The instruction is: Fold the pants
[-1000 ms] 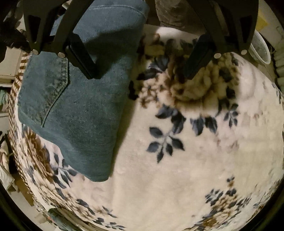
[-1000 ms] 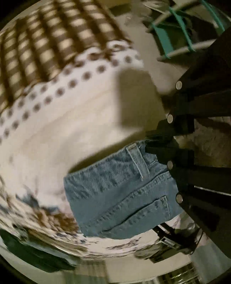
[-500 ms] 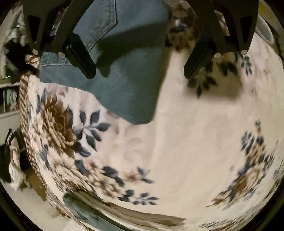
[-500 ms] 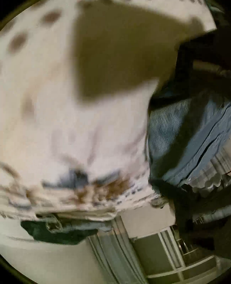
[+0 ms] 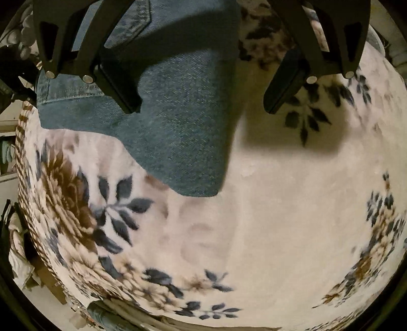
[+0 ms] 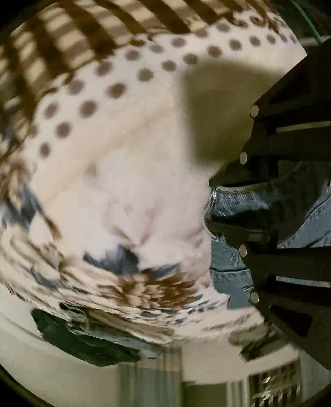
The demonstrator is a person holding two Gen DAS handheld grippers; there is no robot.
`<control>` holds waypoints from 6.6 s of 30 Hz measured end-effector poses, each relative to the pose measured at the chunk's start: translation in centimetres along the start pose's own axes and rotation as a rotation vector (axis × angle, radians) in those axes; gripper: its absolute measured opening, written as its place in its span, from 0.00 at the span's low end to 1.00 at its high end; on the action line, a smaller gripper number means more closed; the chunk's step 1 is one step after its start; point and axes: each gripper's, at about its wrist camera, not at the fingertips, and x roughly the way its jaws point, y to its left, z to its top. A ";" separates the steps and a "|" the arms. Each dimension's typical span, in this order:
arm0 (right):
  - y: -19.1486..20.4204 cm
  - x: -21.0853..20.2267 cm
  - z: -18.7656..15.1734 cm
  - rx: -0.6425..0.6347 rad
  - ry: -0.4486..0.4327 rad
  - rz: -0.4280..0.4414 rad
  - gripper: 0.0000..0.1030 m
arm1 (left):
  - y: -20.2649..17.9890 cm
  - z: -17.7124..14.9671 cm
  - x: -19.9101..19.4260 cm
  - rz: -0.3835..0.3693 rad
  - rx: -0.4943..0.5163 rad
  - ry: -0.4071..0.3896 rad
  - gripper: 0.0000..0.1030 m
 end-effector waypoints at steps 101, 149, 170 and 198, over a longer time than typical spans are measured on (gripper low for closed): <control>44.3 17.4 17.0 -0.175 -0.175 0.350 0.35 | 9.0 42.7 -5.7 -0.543 -0.065 -0.169 0.29; 56.0 -19.1 -8.9 -0.699 -0.628 -0.456 1.00 | -2.6 19.4 -39.8 0.134 0.185 -0.574 0.85; 56.7 -43.3 -30.3 -0.849 -0.750 -0.333 1.00 | -5.4 1.3 -56.8 0.156 0.148 -0.745 0.85; 57.7 -47.0 -36.4 -0.851 -0.769 -0.336 1.00 | -2.9 -2.2 -59.2 0.161 0.148 -0.741 1.00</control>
